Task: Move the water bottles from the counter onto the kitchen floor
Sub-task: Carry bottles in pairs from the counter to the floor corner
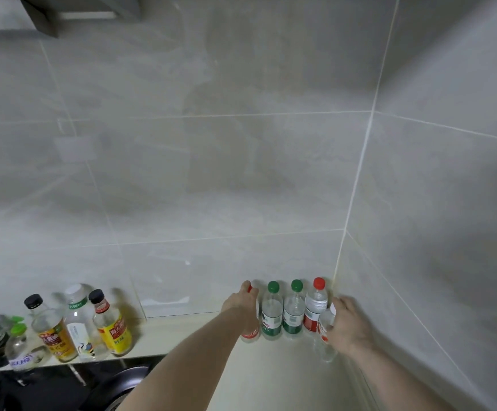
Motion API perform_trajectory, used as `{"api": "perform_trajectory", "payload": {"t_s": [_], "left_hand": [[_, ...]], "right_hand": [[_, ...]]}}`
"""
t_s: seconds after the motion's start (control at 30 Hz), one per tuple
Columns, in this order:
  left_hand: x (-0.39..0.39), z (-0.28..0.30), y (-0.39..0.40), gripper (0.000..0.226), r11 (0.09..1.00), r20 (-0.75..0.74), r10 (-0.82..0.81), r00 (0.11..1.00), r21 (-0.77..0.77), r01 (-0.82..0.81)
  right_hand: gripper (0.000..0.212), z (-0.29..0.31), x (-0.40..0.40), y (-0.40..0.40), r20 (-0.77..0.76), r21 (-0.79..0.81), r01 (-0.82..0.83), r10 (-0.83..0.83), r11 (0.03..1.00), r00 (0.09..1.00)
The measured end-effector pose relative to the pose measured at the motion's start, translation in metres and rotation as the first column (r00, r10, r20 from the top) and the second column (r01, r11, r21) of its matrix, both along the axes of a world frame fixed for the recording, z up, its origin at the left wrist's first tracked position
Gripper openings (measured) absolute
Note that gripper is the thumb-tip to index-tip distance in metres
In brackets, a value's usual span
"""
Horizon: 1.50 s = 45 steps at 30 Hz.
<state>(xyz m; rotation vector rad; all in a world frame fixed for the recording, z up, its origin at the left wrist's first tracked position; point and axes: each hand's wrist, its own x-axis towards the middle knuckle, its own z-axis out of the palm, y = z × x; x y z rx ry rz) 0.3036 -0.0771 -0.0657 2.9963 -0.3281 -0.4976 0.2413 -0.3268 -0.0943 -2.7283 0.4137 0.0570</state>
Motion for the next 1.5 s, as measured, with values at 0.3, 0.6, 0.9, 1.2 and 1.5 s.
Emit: {"api": "perform_trajectory", "payload": {"t_s": [0.3, 0.6, 0.9, 1.2, 1.5], "left_hand": [[-0.043, -0.034, 0.029, 0.025, 0.958, 0.069, 0.147, 0.987, -0.259, -0.124], [-0.137, -0.027, 0.058, 0.026, 0.904, 0.018, 0.262, 0.965, -0.356, -0.239], [-0.253, -0.004, 0.122, 0.022, 0.856, -0.023, 0.315, 0.949, -0.423, -0.295], [-0.381, 0.054, 0.221, 0.015, 0.583, -0.089, 0.455, 0.886, -0.722, -0.372], [-0.504, 0.099, 0.370, 0.018, 0.524, 0.013, 0.590, 0.808, -0.768, -0.370]], "right_hand": [[0.015, -0.013, -0.036, 0.029, 0.052, -0.019, -0.043, 0.044, 0.999, 0.998], [0.011, 0.005, -0.079, 0.091, -0.063, -0.002, -0.223, 0.222, 0.975, 0.973], [0.012, 0.033, -0.151, 0.166, -0.134, 0.122, -0.406, 0.420, 0.906, 0.897], [0.013, 0.092, -0.234, 0.270, -0.018, 0.282, -0.508, 0.535, 0.813, 0.845], [0.014, 0.138, -0.325, 0.430, 0.065, 0.347, -0.654, 0.678, 0.673, 0.732]]}}
